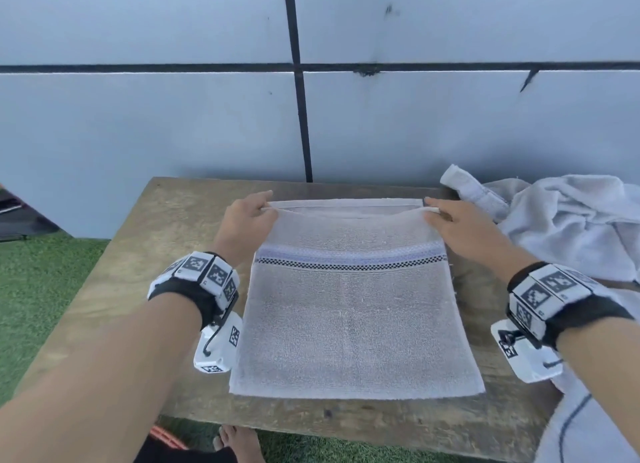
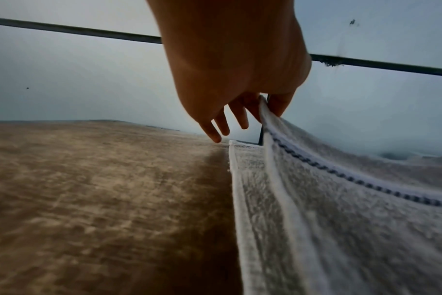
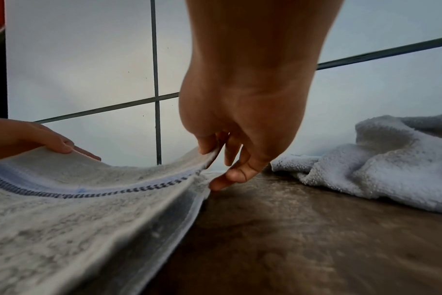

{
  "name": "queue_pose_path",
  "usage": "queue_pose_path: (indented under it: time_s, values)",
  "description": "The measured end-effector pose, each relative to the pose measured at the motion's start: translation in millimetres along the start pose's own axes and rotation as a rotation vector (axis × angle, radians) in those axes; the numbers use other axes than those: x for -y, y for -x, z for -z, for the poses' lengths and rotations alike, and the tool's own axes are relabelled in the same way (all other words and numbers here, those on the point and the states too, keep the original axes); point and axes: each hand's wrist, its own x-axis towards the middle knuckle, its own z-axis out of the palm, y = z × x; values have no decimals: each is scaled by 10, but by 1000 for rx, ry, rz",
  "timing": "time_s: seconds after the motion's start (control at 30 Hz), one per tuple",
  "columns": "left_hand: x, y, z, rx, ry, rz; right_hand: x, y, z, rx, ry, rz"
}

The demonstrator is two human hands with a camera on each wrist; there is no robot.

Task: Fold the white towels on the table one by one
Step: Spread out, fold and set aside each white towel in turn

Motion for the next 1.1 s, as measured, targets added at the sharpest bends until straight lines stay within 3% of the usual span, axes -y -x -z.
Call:
queue_pose_path:
  time_s: [0.23, 0.47, 0.7, 0.9, 1.1]
  values:
    - [27, -202, -55, -143, -93, 32, -22, -330, -83, -165, 9, -32]
    - [150, -416, -129, -78, -213, 63, 43, -559, -232, -195, 108, -75]
    - [183, -392, -167, -5, -346, 9, 50, -581, -296, -103, 200, -68]
    - [129, -132, -127, 14, -373, 55, 93, -342, -288, 7, 169, -88]
    - [99, 392, -28, 30, -447, 68, 171, 366, -266, -85, 0, -10]
